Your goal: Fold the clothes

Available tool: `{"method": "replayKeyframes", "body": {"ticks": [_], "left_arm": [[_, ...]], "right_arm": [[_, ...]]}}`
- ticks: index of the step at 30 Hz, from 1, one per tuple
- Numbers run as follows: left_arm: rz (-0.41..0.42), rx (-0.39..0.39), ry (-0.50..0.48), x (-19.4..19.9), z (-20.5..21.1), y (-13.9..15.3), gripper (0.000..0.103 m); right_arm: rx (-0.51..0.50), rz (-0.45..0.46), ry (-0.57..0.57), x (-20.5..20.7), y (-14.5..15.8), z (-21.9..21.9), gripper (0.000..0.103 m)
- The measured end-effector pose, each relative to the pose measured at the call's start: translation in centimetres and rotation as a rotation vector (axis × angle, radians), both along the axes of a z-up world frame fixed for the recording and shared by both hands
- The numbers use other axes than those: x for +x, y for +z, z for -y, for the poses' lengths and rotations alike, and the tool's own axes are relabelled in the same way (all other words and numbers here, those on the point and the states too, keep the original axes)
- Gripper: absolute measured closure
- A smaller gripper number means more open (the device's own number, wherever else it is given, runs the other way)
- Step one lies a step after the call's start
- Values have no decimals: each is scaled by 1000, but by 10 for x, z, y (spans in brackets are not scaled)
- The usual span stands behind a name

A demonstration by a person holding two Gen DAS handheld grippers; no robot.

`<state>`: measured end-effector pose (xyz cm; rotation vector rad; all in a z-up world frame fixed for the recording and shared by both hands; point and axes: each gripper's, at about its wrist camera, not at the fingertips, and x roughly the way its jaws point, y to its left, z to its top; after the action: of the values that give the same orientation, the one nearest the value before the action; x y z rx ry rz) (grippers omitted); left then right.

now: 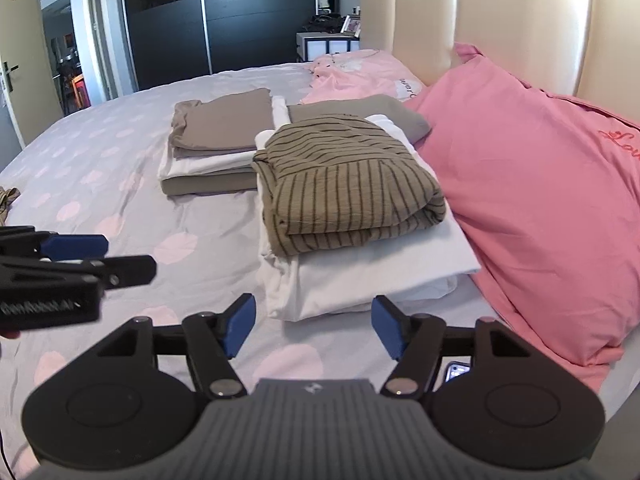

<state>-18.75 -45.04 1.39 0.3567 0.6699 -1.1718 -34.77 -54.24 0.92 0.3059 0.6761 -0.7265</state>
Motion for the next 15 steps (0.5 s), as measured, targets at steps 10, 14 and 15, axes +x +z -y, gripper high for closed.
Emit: {"method": "replayKeyframes", "body": {"ticks": [10, 14, 15], "left_arm": [[21, -15, 37, 2, -3, 3, 30], [1, 1, 50, 4, 0, 3, 30], [2, -1, 51, 4, -1, 3, 30]], "right_arm": [[-7, -1, 14, 6, -2, 0, 35], [-3, -2, 17, 7, -4, -1, 35], [-4, 0, 16, 7, -3, -1, 35]]}}
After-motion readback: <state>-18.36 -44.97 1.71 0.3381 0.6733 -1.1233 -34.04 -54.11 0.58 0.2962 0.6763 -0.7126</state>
